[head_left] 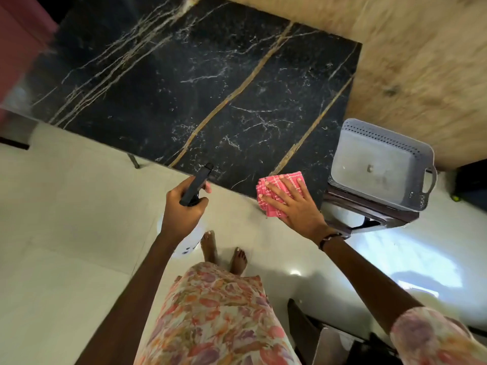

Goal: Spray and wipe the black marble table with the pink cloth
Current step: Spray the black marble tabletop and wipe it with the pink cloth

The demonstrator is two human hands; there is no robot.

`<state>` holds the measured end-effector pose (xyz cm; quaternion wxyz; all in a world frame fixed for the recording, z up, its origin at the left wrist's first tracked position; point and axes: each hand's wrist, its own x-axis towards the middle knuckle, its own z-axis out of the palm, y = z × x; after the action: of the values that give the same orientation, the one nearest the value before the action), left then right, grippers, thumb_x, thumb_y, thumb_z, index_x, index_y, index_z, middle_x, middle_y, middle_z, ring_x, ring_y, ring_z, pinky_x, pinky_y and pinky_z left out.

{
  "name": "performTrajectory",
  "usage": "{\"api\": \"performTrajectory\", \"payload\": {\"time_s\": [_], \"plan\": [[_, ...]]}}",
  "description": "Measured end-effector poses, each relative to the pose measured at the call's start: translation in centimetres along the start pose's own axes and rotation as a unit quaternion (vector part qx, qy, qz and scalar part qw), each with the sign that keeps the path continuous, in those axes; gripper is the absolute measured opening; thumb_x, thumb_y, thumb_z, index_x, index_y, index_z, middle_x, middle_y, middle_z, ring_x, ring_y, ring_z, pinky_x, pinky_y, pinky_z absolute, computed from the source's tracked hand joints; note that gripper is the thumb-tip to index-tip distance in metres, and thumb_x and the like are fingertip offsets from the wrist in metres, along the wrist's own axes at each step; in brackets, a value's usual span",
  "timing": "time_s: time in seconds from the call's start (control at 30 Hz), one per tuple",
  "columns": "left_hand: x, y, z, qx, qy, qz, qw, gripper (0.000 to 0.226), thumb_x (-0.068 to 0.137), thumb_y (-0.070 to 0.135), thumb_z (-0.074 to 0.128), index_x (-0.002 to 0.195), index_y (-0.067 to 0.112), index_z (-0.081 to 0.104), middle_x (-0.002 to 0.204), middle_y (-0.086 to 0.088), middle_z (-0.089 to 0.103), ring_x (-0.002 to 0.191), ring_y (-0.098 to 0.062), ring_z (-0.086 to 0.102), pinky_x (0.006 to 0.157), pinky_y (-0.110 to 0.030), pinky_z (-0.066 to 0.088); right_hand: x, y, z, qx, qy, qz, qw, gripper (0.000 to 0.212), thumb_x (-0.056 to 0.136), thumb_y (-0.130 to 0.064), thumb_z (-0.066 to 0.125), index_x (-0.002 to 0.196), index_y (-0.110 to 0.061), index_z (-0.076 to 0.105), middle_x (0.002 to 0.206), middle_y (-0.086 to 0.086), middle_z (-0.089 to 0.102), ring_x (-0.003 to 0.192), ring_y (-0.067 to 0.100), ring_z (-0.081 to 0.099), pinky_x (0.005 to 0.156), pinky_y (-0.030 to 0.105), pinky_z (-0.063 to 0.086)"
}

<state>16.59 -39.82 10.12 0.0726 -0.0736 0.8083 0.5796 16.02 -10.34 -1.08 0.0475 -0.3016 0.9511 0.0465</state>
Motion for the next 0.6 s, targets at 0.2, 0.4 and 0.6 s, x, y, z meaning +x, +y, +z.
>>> {"api": "performTrajectory", "payload": {"time_s": [0.2, 0.4, 0.6], "plan": [[0.1, -1.4, -2.6, -0.007, 0.046, -0.020, 0.999, 0.024, 0.077, -0.012, 0.056, 0.088, 0.008, 0.062, 0.087, -0.024, 0.061, 0.047, -0.014, 0.038, 0.049, -0.023, 0.039, 7.8, -4.6, -0.9, 0.019, 0.003, -0.015, 1.000, 0.070, 0.085, -0.046, 0.065, 0.146, -0.030, 0.034, 0.152, 0.006, 0.037, 0.139, 0.041, 0.032, 0.109, 0.066, 0.024], [1.2, -2.6, -6.3, -0.017, 0.103, -0.039, 0.994, 0.029, 0.073, -0.003, 0.056, 0.087, 0.021, 0.063, 0.086, -0.027, 0.060, 0.054, -0.035, 0.041, 0.050, -0.032, 0.039, 16.1, -9.9, -1.9, 0.053, -0.013, -0.023, 0.998, 0.066, 0.093, -0.046, 0.055, 0.150, -0.032, 0.026, 0.157, 0.003, 0.027, 0.144, 0.038, 0.020, 0.113, 0.064, 0.017], [3.3, -4.1, -11.6, 0.003, 0.163, -0.039, 0.986, 0.042, 0.070, 0.003, 0.053, 0.088, 0.041, 0.058, 0.083, -0.022, 0.061, 0.056, -0.031, 0.044, 0.048, -0.036, 0.041, 25.2, -15.1, -3.3, 0.079, -0.022, -0.047, 0.996, 0.061, 0.096, -0.046, 0.050, 0.150, -0.030, 0.027, 0.157, 0.001, 0.027, 0.145, 0.037, 0.019, 0.113, 0.060, 0.006]]}}
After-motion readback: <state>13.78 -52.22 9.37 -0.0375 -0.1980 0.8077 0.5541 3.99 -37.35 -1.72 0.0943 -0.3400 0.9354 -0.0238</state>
